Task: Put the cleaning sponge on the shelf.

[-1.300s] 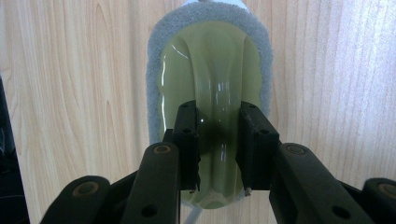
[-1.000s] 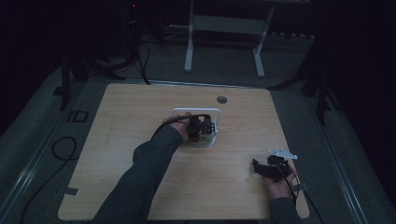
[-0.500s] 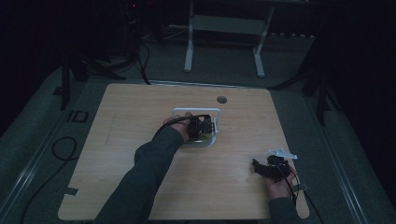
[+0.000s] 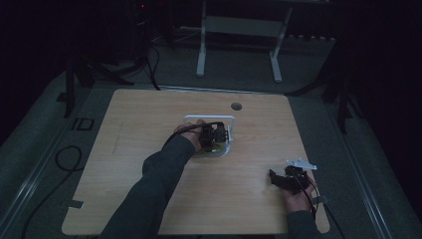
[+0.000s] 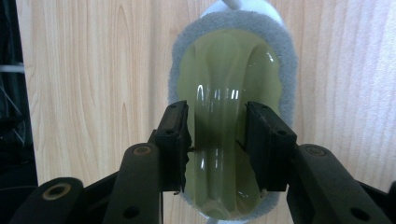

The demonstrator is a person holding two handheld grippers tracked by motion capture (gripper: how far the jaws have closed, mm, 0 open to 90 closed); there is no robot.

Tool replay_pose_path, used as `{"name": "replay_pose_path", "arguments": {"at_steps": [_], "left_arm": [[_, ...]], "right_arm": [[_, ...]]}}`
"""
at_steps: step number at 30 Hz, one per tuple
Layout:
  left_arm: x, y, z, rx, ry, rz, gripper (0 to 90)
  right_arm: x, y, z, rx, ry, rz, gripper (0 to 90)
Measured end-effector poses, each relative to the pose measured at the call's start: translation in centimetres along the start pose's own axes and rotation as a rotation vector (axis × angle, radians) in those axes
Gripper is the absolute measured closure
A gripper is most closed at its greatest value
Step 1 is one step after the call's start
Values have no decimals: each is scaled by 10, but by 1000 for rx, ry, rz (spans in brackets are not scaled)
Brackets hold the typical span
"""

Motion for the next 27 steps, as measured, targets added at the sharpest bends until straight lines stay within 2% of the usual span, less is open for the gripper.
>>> {"name": "replay_pose_path", "arguments": {"at_steps": [14, 15, 18, 23, 27], "left_arm": [[-18, -1, 0, -11, 43, -44, 557], [-25, 0, 0, -16, 75, -53, 557], [-33, 0, 2, -31, 106, -60, 556], [-49, -1, 6, -96, 170, -58, 571], [-67, 3, 8, -142, 251, -60, 579]], "right_arm": [[0, 0, 0, 0, 0, 0, 191], [0, 0, 0, 0, 0, 0, 191], [0, 0, 0, 0, 1, 0, 191], [0, 0, 0, -1, 1, 0, 191], [0, 0, 0, -1, 1, 0, 191]]}}
Point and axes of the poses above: each handheld gripper's, and its own axes: x roughly forward along the jaws, z roughly out of its underside, y roughly to its right, the point moved 8 cm from there along x, roughly forward along the jaws, and after that the axes turned 15 degrees about x, right-handed, at the moved point
